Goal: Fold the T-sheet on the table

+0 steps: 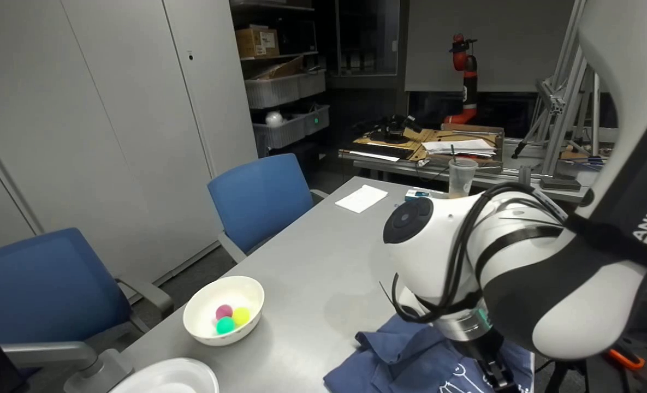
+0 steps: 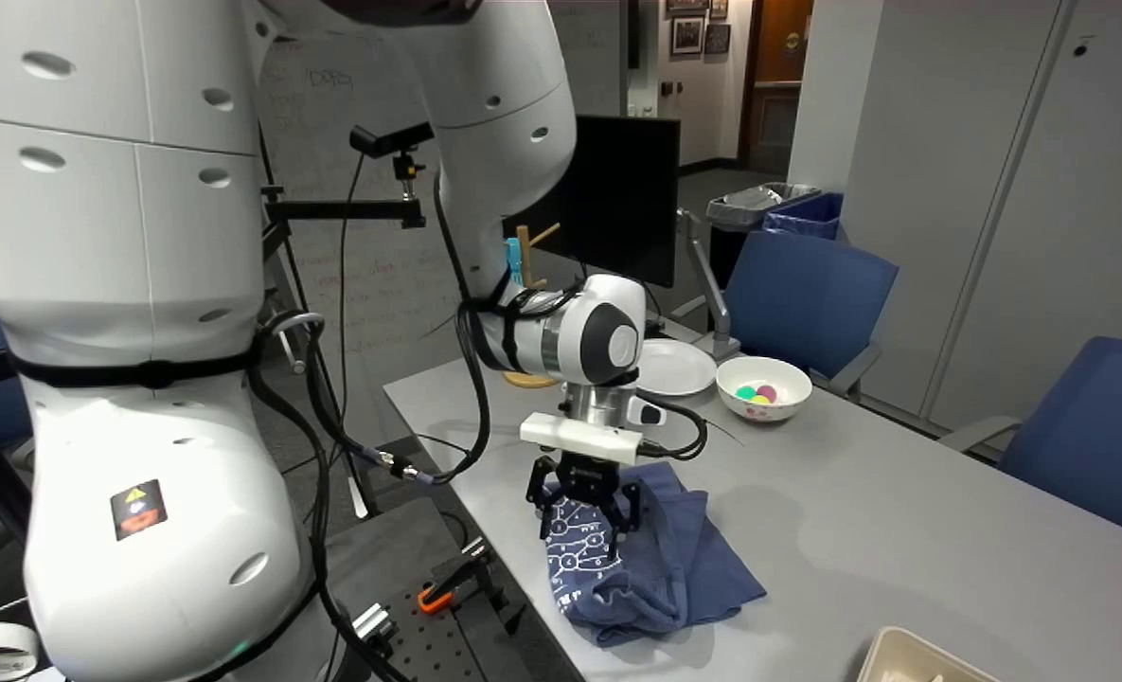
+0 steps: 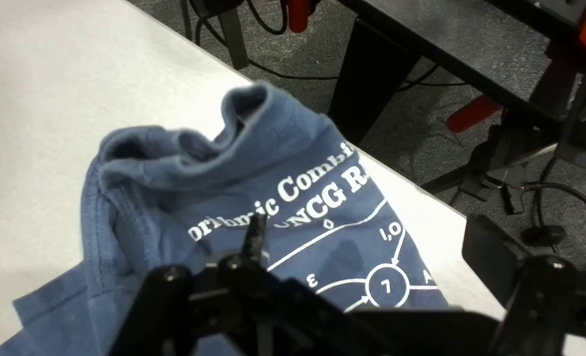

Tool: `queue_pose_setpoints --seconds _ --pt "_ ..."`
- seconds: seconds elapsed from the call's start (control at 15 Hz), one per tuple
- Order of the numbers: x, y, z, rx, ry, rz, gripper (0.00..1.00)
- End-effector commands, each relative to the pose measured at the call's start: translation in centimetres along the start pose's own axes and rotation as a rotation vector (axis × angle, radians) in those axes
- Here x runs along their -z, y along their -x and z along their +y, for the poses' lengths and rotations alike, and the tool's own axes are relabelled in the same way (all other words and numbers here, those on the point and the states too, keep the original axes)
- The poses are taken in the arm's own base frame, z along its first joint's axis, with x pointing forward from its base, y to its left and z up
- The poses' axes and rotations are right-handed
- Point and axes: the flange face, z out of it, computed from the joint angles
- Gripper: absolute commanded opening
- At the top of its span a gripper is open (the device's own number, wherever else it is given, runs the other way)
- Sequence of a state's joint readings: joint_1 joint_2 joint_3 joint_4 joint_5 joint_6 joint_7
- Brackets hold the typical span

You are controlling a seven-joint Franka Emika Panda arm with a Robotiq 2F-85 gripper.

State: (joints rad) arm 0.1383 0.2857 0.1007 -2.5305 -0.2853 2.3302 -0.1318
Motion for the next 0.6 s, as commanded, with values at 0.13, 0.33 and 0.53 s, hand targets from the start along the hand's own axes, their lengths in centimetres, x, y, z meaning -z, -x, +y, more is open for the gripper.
queue_pose_setpoints --seconds 0.13,0.33,0.53 --pt "0.51 0.76 -1.21 -0.064 -0.078 0.008 1.0" --pt "0.54 0.5 -1.31 -0.06 -0.09 0.054 1.0" --pt "0.67 0.08 -1.14 -0.037 -0.066 0.135 1.0"
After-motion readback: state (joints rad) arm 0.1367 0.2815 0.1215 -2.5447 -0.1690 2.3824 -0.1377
